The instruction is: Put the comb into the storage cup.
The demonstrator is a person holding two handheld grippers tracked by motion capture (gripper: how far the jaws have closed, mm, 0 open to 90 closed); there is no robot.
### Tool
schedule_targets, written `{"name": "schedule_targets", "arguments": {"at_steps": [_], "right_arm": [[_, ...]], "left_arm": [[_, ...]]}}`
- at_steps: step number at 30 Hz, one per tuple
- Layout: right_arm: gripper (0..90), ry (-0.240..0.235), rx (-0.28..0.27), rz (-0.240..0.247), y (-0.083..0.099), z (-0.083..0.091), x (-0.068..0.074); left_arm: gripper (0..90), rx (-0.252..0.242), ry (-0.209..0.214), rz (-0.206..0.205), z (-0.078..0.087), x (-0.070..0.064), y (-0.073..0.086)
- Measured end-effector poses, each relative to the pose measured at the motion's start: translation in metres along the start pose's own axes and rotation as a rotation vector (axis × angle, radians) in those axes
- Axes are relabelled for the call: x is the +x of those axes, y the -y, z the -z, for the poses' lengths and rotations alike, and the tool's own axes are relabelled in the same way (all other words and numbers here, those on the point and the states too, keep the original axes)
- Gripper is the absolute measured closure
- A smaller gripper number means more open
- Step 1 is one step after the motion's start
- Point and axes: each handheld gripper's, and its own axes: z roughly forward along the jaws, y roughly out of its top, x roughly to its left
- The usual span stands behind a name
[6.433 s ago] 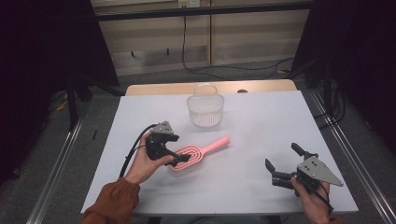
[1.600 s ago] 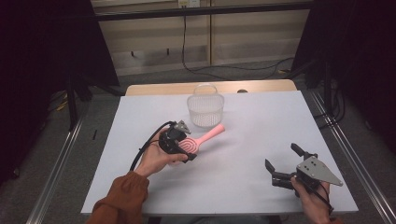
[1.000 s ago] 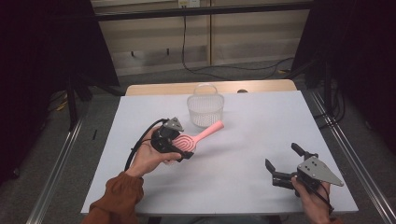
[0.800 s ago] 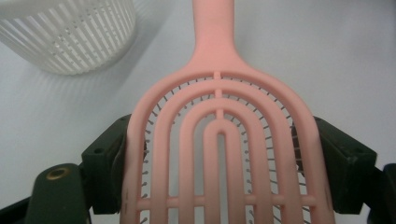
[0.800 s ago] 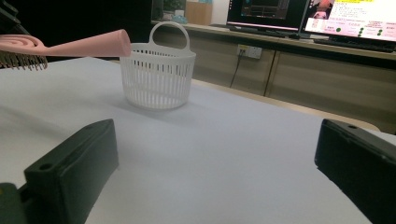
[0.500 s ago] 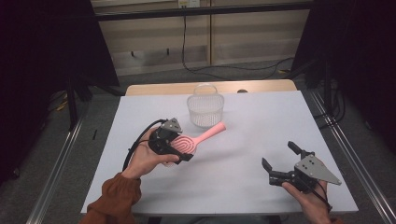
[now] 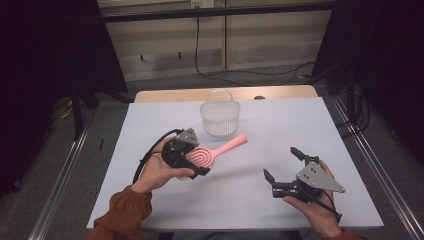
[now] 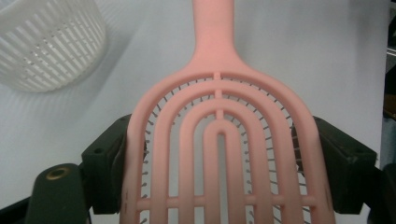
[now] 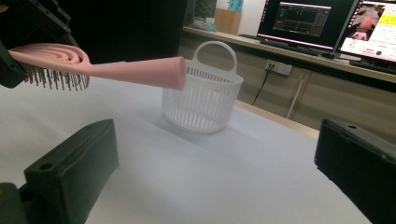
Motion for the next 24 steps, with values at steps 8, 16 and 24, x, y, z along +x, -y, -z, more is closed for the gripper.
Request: {"name": "schedule_targets", "arguments": {"at_steps": [8,16,24], "right_arm": [[0.0,-0.062,0.019,0.040,-0.006,-0.015,0.013],[1.2,-0.093,0.030,0.069,-0.012,-0.026,0.020],[0.0,-0.124,0.047,0.101,-0.015,-0.033,0.027]], "left_arm": [[19.5,0.012,0.005,-0.019,-0.005,-0.003,-0.004],[19.5,0.021,0.012,-0.033,-0.007,-0.006,-0.008],[19.5,0.043,0.034,-0.045,-0.015,-0.011,-0.015]]}}
